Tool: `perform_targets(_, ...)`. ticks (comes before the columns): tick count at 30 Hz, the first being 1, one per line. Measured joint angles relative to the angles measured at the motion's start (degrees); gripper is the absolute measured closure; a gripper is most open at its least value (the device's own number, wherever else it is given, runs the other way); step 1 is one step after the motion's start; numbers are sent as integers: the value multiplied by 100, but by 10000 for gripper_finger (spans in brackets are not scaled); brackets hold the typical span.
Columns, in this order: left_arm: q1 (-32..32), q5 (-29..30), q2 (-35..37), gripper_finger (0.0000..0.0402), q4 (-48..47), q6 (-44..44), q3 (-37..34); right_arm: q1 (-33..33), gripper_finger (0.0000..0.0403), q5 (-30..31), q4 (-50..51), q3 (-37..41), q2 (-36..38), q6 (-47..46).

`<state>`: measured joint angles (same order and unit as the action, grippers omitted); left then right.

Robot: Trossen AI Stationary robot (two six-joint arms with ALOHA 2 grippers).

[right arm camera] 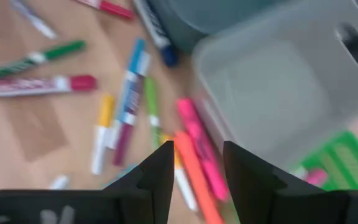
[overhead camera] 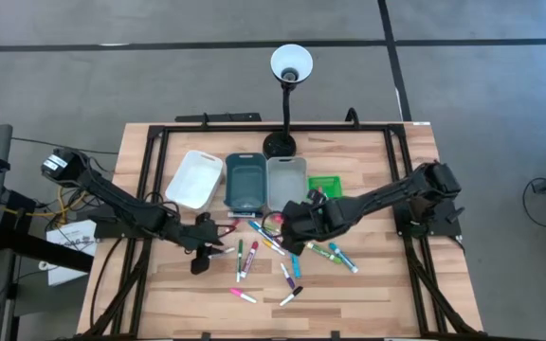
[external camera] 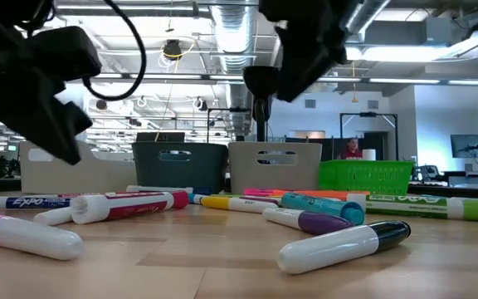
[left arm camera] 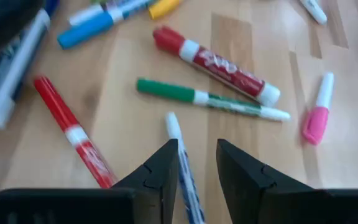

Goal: Pick & Place Markers
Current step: Put the small dark blue marker pen into the gray bin

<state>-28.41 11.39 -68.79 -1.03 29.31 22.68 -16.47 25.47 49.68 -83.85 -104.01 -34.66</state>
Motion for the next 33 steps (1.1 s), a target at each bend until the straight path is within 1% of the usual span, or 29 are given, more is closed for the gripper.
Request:
perform_targets(3, -142, -81, 0, 296, -73, 138, -4, -41, 280, -3, -341, 2, -28, 278)
perform_targets(6, -300, -75, 0, 296, -53, 195, -81, -39, 280, 2, -531, -2, -23, 357)
perform_targets(11, -550, 383, 0, 296, -43, 741, -418, 10, 280, 1, -604, 0, -23, 365)
perform_targets(14, -690, 389, 0, 296, -27, 1016, -597, 50, 280, 14, -608, -1, -23, 365)
perform_targets(21, -995, 605, 0, 296, 160, 975, -647, 184, 280, 14, -691, 0, -23, 365)
perform_targets(29, -1331, 693, -3, 296, 219, 1000, -647, 276, 281, 11, -692, 0, -23, 363)
perform_targets(33, -1396, 811, -138, 296, 232, 1030, -741, 273, 280, 9, -692, 0, -23, 364)
